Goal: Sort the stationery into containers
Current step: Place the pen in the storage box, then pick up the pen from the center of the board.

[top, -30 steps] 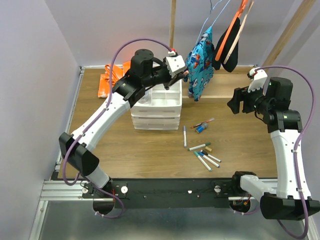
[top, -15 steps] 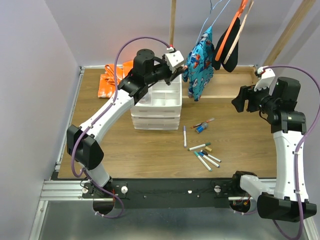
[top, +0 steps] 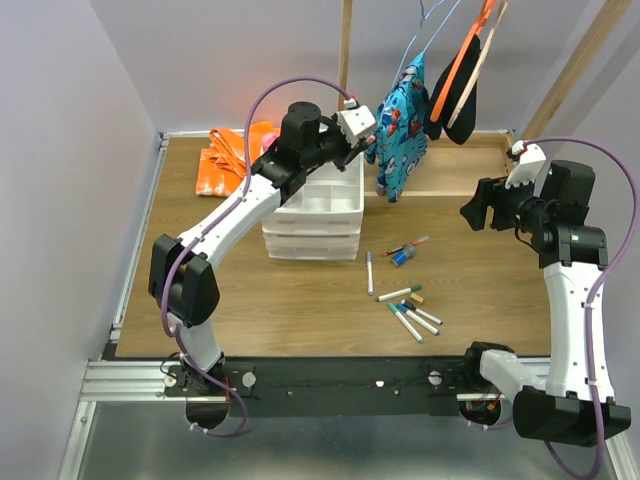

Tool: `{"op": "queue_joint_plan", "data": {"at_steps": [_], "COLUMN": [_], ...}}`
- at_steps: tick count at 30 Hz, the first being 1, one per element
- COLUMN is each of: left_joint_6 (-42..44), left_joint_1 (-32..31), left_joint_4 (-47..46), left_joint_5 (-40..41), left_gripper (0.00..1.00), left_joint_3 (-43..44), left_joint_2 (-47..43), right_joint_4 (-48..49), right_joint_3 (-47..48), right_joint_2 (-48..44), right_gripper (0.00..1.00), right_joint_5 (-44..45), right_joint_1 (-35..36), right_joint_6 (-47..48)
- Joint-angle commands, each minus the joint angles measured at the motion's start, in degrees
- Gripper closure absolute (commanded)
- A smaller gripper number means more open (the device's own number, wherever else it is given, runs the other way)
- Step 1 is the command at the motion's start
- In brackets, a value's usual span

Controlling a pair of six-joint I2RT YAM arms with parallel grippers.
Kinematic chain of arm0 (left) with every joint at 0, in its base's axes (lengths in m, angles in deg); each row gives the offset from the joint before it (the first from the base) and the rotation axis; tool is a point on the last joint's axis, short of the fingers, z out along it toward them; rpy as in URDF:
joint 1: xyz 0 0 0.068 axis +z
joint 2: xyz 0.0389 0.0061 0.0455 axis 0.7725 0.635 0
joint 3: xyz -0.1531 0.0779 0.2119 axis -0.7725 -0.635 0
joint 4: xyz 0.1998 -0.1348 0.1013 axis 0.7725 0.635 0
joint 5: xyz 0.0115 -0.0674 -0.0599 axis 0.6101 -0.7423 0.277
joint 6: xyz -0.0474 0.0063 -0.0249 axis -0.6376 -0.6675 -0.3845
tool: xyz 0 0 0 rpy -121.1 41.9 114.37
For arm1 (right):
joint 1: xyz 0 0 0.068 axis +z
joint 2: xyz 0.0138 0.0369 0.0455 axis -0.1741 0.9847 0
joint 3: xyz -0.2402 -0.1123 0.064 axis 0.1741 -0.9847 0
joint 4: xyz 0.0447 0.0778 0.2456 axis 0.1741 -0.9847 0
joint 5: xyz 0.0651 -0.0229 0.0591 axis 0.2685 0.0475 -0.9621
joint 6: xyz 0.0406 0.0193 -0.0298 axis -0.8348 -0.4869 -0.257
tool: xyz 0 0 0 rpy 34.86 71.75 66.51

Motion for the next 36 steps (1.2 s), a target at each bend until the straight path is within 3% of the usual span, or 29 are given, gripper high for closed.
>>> {"op": "queue_joint_plan", "data": {"at_steps": [1, 8, 13, 14, 17, 19, 22, 25, 30, 31, 36], "left_joint_6": [-1.56, -2.53, 0.26, 3.84, 32.02, 47.11, 57.82, 52.07, 21.76, 18.94, 11.54], "left_joint_1": [0.38, 0.30, -0.75, -0.93, -3.64, -5.50, -8.49, -8.58, -7.96, -7.79, -7.00], "left_joint_4": [-1.16, 3.14, 6.30, 8.22, 28.57, 42.25, 56.27, 53.44, 29.65, 22.90, 16.68], "left_joint_5": [1.46, -2.93, -10.98, -15.28, -24.36, -23.07, -16.40, -12.26, -2.52, 3.42, 23.40], "left_gripper": [0.67, 0.56, 0.51, 0.51, 0.47, 0.46, 0.49, 0.50, 0.45, 0.43, 0.36], "left_joint_3": [0.17, -1.76, -12.47, -14.66, -20.21, -19.71, -15.75, -19.84, -36.72, -41.53, -45.80], "left_joint_2": [-2.41, -12.85, -24.19, -28.04, -31.85, -30.81, -25.81, -26.58, -45.71, -48.71, -59.28], "right_joint_4": [0.16, 1.21, 0.61, 0.42, -0.01, 0.16, -0.45, 0.16, -1.59, -1.86, -0.64], "right_joint_3": [-1.65, -4.20, -5.34, -5.52, -5.61, -5.43, -4.20, -5.60, -8.94, -8.95, -11.14], "right_joint_2": [-1.77, -2.56, -2.65, -2.65, -2.39, -2.12, -0.72, -1.41, -0.28, 0.86, 6.48], "right_gripper": [0.19, 0.19, 0.19, 0.19, 0.19, 0.19, 0.19, 0.20, 0.28, 0.28, 0.27], "right_joint_5": [-1.00, -2.32, -4.16, -4.34, -4.43, -4.69, -5.92, -5.83, -2.70, -1.62, -0.66], "right_joint_1": [-0.36, -0.36, -0.36, -0.36, -0.36, -0.36, -0.36, -0.36, -0.36, -0.28, 2.79], "right_joint_6": [-0.38, -1.08, -1.17, -1.00, -0.38, -1.08, -2.74, -8.00, -14.00, -15.83, -17.96]}}
